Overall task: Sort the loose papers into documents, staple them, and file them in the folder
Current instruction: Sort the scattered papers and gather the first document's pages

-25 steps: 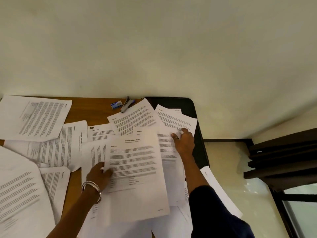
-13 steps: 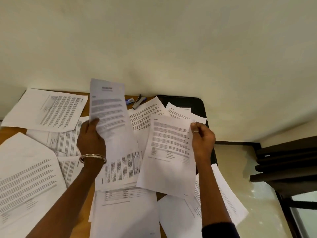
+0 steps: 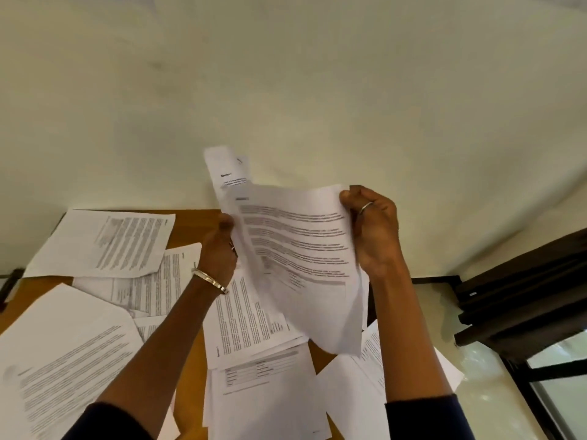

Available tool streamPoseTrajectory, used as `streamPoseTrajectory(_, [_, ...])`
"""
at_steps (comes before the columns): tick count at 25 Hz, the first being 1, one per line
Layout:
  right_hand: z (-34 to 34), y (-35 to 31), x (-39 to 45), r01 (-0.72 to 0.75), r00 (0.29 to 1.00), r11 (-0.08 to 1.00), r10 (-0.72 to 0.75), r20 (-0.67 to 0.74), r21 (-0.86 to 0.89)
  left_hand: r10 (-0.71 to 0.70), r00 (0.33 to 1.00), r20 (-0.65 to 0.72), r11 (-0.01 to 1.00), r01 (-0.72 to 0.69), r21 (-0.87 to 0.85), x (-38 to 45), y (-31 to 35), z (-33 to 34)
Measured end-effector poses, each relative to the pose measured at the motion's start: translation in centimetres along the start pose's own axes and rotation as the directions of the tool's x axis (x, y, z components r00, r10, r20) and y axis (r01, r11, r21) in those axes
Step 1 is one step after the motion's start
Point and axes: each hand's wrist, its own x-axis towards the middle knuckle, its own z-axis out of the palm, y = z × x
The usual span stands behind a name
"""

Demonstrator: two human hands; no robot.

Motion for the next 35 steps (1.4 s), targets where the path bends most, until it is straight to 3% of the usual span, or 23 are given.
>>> streamPoseTrajectory(3, [1.3, -0.4, -0.1, 0.058, 0.991, 0.992, -0.071, -0.112, -0.108, -0.121, 0.984, 0.130, 0.985, 0.135, -0.106, -0.5, 1.3, -1.4])
streamPoseTrajectory(5, [2.2, 0.7, 0.3, 0.044, 0.981, 0.980, -0.079, -0.177, -0.193, -0.112, 0.969, 0.221, 0.990, 0.129, -0.062, -1.3, 2.0, -1.8])
streamPoseTrajectory(8, [3.4, 2.8, 0.8, 0.006, 0.959, 0.958, -0.087, -0.268, -0.287, -0.078, 0.982, 0.170, 0.988, 0.053, 0.147, -1.4, 2.4, -2.2])
streamPoseTrajectory(10, [3.8, 3.4, 1.1, -0.058, 0.955, 0.966, -0.020, -0.297, -0.251, -0.090, 0.989, 0.121, 0.969, 0.058, 0.242, -1.0, 2.8, -2.9])
streamPoseTrajectory(15, [3.6, 4.3, 1.3, -0.319, 0.893, 0.948, 0.308, -0.328, 0.022, -0.085, 0.994, 0.068, 0.966, 0.065, 0.251, -0.4, 3.3, -4.9])
streamPoseTrajectory(24, [3.7, 4.3, 1.7, -0.361, 0.882, 0.930, 0.365, -0.298, 0.072, -0.088, 0.996, 0.034, 0.974, 0.079, 0.213, -0.8, 2.8, -5.2])
streamPoseTrajectory(29, [3.8, 4.5, 1.6, -0.287, 0.895, 0.958, 0.262, -0.362, -0.017, -0.028, 0.998, 0.052, 0.979, 0.017, 0.205, -1.8, 2.7, -5.1])
streamPoseTrajectory(35, [3.4, 5.5, 1.2, -0.294, 0.891, 0.954, 0.254, -0.377, -0.052, -0.009, 0.999, 0.043, 0.977, 0.000, 0.214, -2.3, 2.4, -5.3])
